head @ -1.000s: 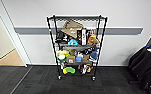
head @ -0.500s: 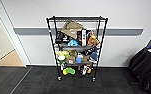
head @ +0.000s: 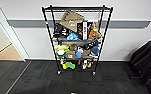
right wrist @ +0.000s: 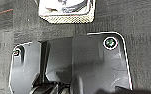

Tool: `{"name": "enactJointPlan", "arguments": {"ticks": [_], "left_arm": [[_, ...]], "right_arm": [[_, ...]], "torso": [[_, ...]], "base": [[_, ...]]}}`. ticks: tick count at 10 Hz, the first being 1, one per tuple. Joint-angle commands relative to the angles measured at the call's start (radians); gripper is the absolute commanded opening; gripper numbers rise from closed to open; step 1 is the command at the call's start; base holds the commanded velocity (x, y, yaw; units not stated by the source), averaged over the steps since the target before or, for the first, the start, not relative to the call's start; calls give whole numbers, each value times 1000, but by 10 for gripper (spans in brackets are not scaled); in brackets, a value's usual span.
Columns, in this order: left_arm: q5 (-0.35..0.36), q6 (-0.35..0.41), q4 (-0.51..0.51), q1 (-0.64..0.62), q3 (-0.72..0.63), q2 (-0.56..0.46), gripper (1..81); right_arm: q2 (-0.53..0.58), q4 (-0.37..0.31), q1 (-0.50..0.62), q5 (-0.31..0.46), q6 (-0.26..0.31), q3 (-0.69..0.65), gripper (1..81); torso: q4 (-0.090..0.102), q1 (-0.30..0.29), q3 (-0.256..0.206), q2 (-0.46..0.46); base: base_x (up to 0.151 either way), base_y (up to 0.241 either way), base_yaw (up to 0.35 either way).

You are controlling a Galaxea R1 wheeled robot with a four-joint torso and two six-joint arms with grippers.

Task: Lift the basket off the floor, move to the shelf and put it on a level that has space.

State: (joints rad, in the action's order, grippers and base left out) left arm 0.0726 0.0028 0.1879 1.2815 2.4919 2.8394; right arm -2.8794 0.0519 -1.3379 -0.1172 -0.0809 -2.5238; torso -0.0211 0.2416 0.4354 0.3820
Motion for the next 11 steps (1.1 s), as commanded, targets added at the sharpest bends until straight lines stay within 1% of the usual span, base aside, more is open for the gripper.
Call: {"name": "enactJointPlan", "arguments": {"ticks": [1,2,3,6,7,8,10,11], "left_arm": [[-60,-4,25,-78,-7,-18,811],[-82,-4,25,-93,-7,-17,811],[-85,-4,27,-107,-7,-15,811],[-91,-7,27,-135,-1,-6,811],[-108,-7,28,-141,1,-7,811],[-109,-7,30,-147,4,-9,811],[-109,-7,38,-153,4,-10,811],[-111,-7,38,-158,4,-10,811]], "right_arm": [[10,-9,42,50,-16,5,811],[10,-9,44,51,-16,4,811],[10,-9,44,51,-16,4,811],[10,-9,45,51,-30,4,811],[9,-9,45,51,-30,4,811],[9,-9,47,51,-30,4,811],[9,-9,48,51,-31,5,811],[9,-9,50,51,-31,7,811]], "torso": [[0,64,0,99],[0,79,10,120],[0,96,19,148],[0,160,23,249],[0,182,23,284],[0,204,46,319],[0,242,124,379],[0,260,147,408]], "base": [[0,0,0],[0,0,0],[0,0,0],[0,0,0],[0,0,0],[0,0,0],[0,0,0],[0,0,0]]}}
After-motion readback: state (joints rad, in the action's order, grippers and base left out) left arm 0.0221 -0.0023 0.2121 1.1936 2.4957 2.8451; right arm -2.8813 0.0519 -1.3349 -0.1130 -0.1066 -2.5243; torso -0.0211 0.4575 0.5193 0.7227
